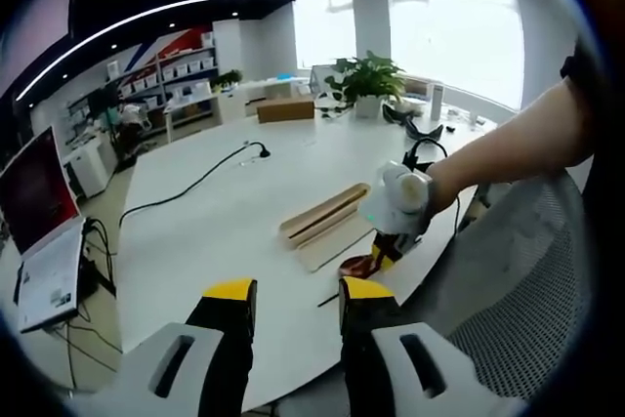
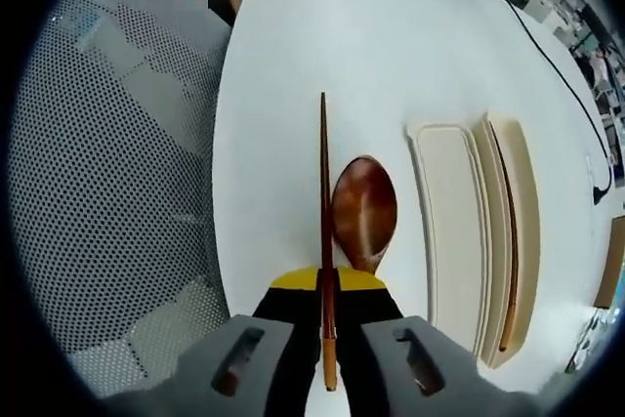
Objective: Arrange the utensils inside the cutlery case until each visible utensil rests in its matching compartment.
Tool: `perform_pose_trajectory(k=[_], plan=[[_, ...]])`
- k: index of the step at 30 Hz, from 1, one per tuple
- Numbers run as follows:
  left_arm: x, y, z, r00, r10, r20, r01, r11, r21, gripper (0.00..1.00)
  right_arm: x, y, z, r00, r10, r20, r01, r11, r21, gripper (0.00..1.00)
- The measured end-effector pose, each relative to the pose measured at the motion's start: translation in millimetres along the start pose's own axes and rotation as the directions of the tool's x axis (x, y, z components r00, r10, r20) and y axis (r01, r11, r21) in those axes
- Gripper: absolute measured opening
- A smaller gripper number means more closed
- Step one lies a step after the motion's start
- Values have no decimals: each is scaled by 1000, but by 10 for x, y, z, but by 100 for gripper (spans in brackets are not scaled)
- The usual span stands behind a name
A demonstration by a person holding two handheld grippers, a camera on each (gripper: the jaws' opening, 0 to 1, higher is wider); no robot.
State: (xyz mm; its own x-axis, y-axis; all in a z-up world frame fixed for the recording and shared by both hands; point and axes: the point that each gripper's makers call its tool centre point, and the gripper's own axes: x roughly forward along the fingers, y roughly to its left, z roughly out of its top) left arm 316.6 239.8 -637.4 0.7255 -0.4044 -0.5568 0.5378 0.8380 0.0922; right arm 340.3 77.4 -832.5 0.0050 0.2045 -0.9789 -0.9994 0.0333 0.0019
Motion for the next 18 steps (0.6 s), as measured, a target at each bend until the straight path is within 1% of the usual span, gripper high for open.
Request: perform_pose_trajectory(k=[8,10,13,15,18], plan=[[-5,2,28,1000,0,12,0,1000,1,34,-7,7,-3,1000,-3,-6,3,1000,14,0],[-6,13,28,1000,3,12,-3,1000,-6,34,-13,28,-34,1000,-4,-24,3,1000,-7,0],[-4,20,28,1000,5,12,-5,1000,-8,34,-39,41,-43,1000,17,-17,-16,1000,4,0],[1,5,17,1000,-3,5,3,1000,-7,34,-77,3,-33,1000,11,-7,-11,1000,21,0],[1,-6,22,1000,-4,7,4,1000,3,34,-168,1,2,1000,14,15,-14,1000,22,0]])
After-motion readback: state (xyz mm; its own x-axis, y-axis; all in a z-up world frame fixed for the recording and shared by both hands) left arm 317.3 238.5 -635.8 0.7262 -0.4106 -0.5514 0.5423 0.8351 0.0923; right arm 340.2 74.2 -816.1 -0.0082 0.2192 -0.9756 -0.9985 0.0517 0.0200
